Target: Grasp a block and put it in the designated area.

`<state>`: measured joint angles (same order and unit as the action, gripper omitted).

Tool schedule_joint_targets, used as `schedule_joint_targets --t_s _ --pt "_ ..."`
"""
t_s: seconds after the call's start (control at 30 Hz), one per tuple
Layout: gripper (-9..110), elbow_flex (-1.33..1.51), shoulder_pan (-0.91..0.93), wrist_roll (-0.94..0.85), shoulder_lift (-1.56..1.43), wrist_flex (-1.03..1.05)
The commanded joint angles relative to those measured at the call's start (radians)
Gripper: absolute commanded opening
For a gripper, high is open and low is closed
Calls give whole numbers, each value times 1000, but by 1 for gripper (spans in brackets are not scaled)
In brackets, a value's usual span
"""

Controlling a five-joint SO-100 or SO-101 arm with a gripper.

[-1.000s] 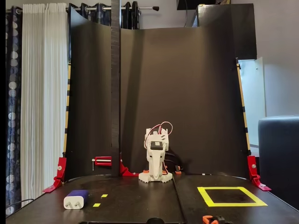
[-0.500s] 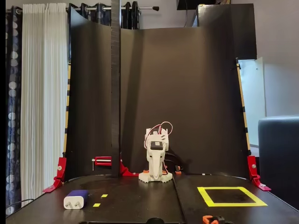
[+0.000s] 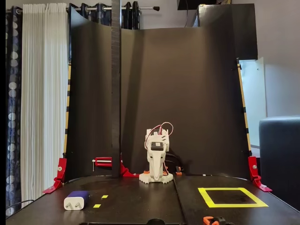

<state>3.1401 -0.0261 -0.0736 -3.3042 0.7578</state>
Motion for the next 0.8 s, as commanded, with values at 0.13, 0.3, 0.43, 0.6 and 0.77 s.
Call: schedule_joint_targets --t_s 0.13,0.3,0.43,0.6,0.77 --pt "0 3 3 3 -6 2" --pt "0 3 5 3 -6 2" --pt "0 3 8 5 -6 2" --pt "0 3 9 -2 -6 -5" --pt "0 0 25 -41 14 -69"
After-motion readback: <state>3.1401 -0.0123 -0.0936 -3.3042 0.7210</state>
